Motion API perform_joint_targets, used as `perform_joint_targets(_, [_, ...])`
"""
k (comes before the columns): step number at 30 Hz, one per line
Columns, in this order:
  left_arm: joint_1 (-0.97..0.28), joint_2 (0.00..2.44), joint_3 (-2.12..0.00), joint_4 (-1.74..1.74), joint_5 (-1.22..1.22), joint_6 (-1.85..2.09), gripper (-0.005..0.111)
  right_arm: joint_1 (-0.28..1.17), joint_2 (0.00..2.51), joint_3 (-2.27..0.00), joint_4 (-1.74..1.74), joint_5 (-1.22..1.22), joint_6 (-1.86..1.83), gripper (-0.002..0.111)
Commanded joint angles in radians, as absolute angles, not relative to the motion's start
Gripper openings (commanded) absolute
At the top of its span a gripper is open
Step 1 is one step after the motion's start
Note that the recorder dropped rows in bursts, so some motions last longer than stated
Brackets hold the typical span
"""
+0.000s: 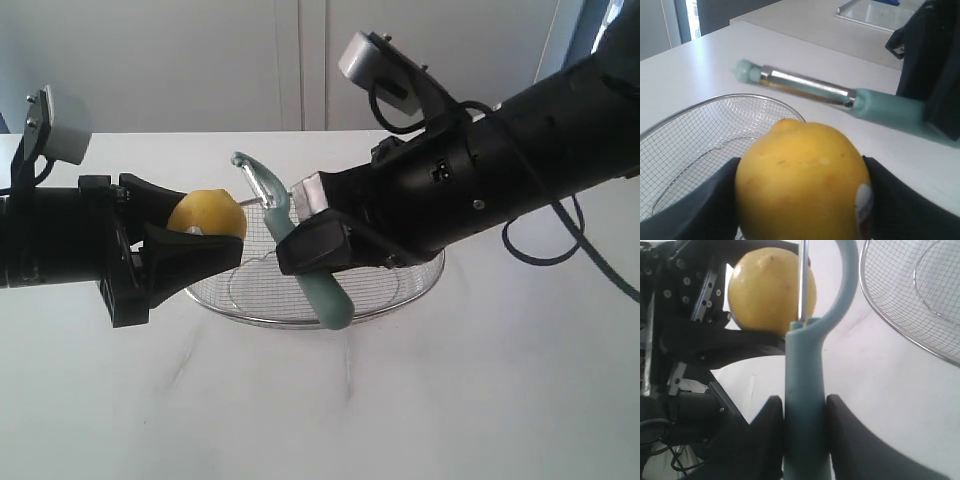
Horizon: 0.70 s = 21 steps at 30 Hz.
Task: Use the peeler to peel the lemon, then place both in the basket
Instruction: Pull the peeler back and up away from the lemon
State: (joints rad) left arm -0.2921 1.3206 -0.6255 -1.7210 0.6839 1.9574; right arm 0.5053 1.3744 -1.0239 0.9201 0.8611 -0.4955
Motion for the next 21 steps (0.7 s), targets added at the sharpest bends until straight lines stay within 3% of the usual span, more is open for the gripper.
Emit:
perform_joint_targets(1, [-0.295, 1.317, -0.630, -1.744, 0.707, 2.118, 0.001, 0.499, 1.317, -1.023, 0.932, 0.861, -0.546, 0.000])
perform_joint_targets(21, [-0.295, 1.317, -0.630, -1.744, 0.706, 2.104, 0.001, 0.497, 1.238, -1.023, 0.401, 0.677, -0.223, 0.000])
